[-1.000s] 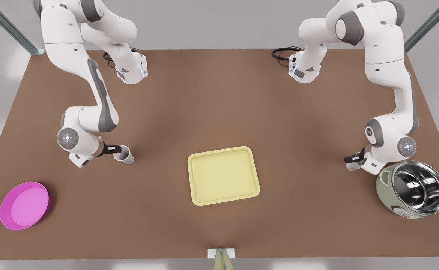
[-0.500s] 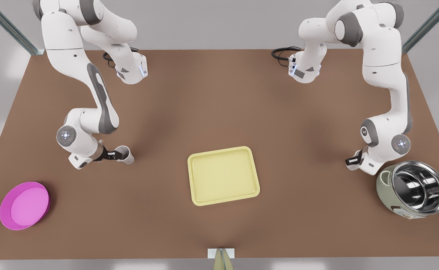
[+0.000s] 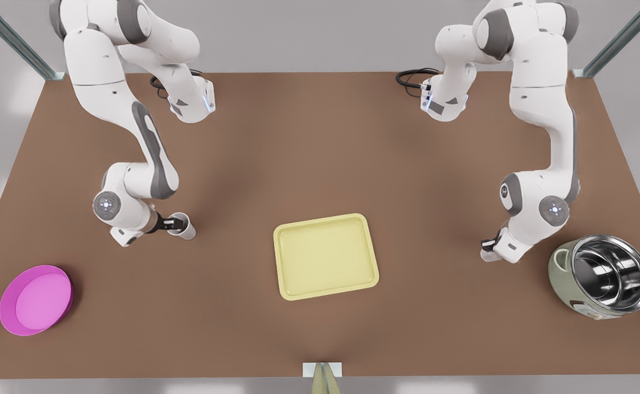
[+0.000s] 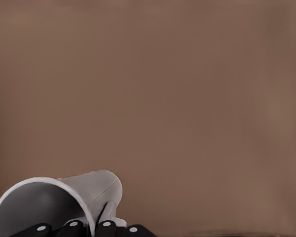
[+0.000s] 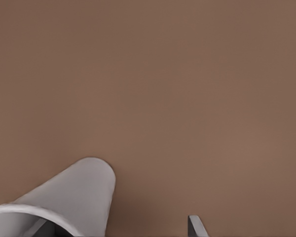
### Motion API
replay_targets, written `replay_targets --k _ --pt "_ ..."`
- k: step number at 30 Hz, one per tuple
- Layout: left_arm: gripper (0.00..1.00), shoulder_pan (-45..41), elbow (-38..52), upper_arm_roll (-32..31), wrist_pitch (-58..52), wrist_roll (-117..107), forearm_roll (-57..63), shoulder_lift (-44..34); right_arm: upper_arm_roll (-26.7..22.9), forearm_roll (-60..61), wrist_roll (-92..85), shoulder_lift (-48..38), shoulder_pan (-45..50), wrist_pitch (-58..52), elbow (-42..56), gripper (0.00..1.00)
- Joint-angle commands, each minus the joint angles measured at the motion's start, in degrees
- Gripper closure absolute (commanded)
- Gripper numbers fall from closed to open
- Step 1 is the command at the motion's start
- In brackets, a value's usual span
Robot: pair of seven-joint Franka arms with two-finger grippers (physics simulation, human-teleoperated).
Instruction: Use both arms to respectively pick up the white IKEA cups from the middle-left and middle-right positions, then place the white IKEA cups onto the middle-middle tray, ensuring that the cups remain upright and do not tip over
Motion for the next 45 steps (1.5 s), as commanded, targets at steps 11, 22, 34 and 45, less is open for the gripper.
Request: replay_targets --k 11,22,34,45 --pt "0.79 -24.6 27.5 -5.6 -12.8 -70.8 5.8 17.7 0.0 0.2 -1.2 1.0 1.0 -0.4 3.4 0.78" --pt "0.05 -25.0 27.6 -8.0 -11.1 -70.9 4.8 20.4 3.0 3.0 4.0 7.5 18.9 -0.8 28.2 0.79" --pt "0.0 -24.1 27.5 -8.2 -18.6 -71.4 4.1 14.5 4.3 4.7 10.7 22.0 24.0 4.6 40.4 0.79" --pt "0.0 2.3 26.1 -10.4 -52.6 -2.8 9.4 -10.8 9.3 5.2 10.8 26.5 23.7 5.8 42.3 0.22"
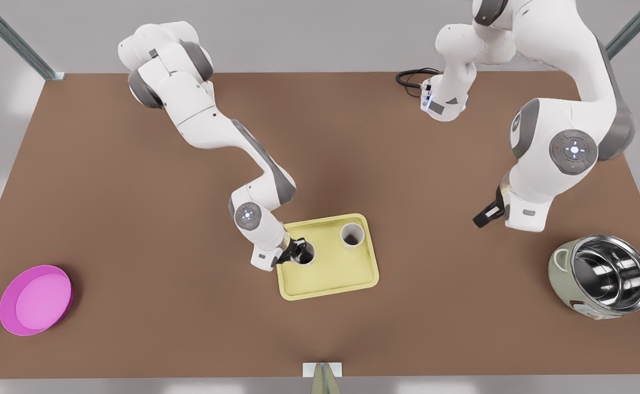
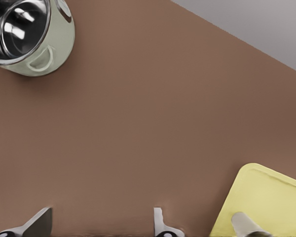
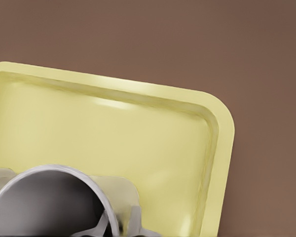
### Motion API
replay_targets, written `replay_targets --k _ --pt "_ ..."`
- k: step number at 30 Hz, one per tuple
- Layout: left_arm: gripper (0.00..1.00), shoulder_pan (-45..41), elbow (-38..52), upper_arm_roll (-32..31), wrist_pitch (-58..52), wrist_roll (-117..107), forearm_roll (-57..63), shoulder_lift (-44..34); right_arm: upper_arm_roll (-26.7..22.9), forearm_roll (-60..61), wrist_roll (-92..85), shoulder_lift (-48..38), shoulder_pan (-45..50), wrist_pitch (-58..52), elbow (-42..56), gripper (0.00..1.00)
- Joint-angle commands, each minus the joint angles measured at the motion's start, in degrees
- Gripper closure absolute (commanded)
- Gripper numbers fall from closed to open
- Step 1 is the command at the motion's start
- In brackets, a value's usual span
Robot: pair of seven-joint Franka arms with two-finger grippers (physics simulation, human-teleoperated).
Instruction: Use both arms to respectively pick up the white IKEA cups from the middle-left and middle-right positions, then place the white IKEA cups onto the middle-middle tray, ensuring that the cups remain upright and do not tip over
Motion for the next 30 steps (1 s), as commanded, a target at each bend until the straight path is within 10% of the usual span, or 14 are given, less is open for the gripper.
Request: replay_targets --k 1,16,24,30 --pt "0.0 -0.2 -0.9 -0.2 -7.2 38.1 -0.7 -0.7 0.0 0.0 4.0 0.1 -0.2 0.8 0.0 0.0" --pt "0.0 -0.7 -0.9 -3.1 -10.8 38.0 -0.7 0.4 4.4 -0.1 0.5 -3.2 -6.9 -0.9 -3.3 0.0" --pt "0.0 -0.7 -0.8 -3.1 -10.7 38.0 -0.6 0.6 0.3 -16.1 0.1 -11.9 -21.1 -48.9 5.8 0.0" --pt "0.0 -1.1 -0.8 -3.2 -10.7 38.0 -0.6 0.6 -2.0 -17.1 -8.0 -40.6 -21.4 -55.8 -3.4 0.0"
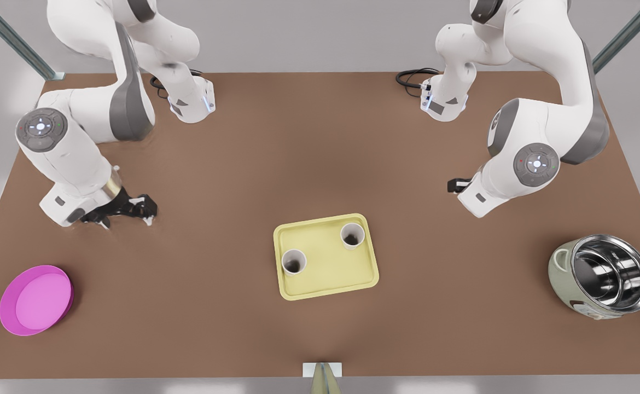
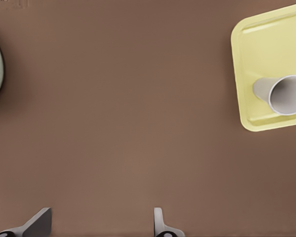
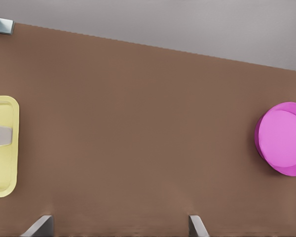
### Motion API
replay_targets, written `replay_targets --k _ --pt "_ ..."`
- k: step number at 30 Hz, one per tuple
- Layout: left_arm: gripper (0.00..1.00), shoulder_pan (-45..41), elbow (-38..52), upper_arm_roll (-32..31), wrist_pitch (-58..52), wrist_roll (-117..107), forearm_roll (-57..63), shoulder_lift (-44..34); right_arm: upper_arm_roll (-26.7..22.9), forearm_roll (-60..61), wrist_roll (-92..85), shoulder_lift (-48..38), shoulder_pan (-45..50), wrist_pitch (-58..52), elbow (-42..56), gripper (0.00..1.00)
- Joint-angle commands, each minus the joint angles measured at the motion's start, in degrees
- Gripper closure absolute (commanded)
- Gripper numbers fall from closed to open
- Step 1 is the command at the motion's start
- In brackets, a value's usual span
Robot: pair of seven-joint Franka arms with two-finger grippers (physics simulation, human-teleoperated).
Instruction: Use both arms to respectively pick up the white IKEA cups from the middle-left and middle-right positions, then place the white IKEA cups onto the middle-middle tray, ensuring that the cups remain upright and do not tip over
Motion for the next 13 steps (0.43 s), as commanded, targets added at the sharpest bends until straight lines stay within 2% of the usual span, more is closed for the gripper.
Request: replay_targets --k 1,7,13 --pt "0.0 -0.2 0.0 0.0 -0.1 7.2 0.0 -0.1 -0.3 0.2 -7.4 -5.7 0.0 -12.1 -3.8 0.0" --pt "0.0 -0.7 0.0 0.0 -0.2 7.0 0.3 -0.1 -1.6 2.0 -7.4 -12.8 -1.4 -12.5 -10.1 0.0" --pt "0.0 -0.9 0.1 0.0 -0.2 6.7 0.1 -0.1 -2.9 2.1 -7.5 -13.3 -1.8 -12.6 -11.5 0.0"
